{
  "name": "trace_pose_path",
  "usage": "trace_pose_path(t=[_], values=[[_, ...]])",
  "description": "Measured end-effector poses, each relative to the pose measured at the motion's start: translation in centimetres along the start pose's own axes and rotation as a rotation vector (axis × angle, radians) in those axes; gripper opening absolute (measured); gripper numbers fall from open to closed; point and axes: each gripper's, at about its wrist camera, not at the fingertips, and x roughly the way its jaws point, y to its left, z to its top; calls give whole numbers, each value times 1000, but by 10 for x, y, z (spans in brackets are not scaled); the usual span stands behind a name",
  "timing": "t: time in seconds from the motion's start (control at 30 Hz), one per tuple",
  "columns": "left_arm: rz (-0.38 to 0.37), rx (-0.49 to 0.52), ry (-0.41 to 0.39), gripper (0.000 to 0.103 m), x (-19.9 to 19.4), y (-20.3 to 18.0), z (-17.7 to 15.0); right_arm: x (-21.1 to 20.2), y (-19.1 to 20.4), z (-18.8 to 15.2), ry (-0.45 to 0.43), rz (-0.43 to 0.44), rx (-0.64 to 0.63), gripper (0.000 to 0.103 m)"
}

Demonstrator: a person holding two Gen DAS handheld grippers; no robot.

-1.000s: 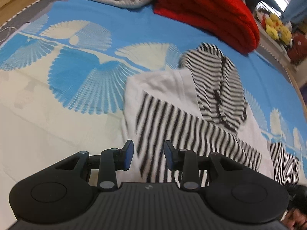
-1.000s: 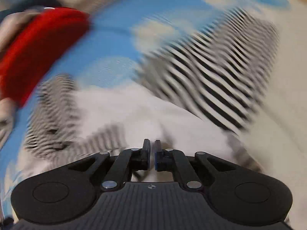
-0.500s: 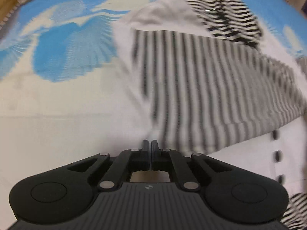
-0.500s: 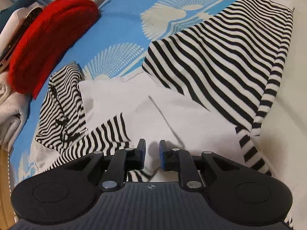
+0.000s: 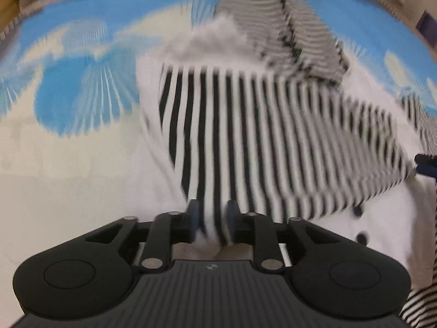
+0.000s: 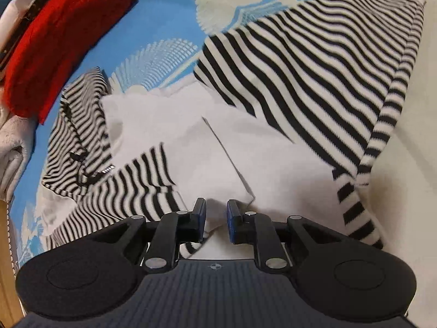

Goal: Fold small clothes

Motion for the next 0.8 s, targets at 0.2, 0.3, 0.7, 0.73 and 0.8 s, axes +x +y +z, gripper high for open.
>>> trace_pose_path(t=[0.2,0.3,0.7,0.73,0.8], values=[[-40,51,-180,48,-38,-38,9,-31,4,11,-85,24,-67,18],[-67,42,-251,48,-52,-49,9,-50,-4,20,-139,24,-79,18],[-75,16,-225,52,-45,-51,8,-91,-112,97,-309,-89,74,19],[-72,19,-224,56,-45,-52,8,-92,-124,103,-316,-102,95,19],[-64,24,-218,60,-42,-53,7,-93,-151,112,-328,-138,150,19]])
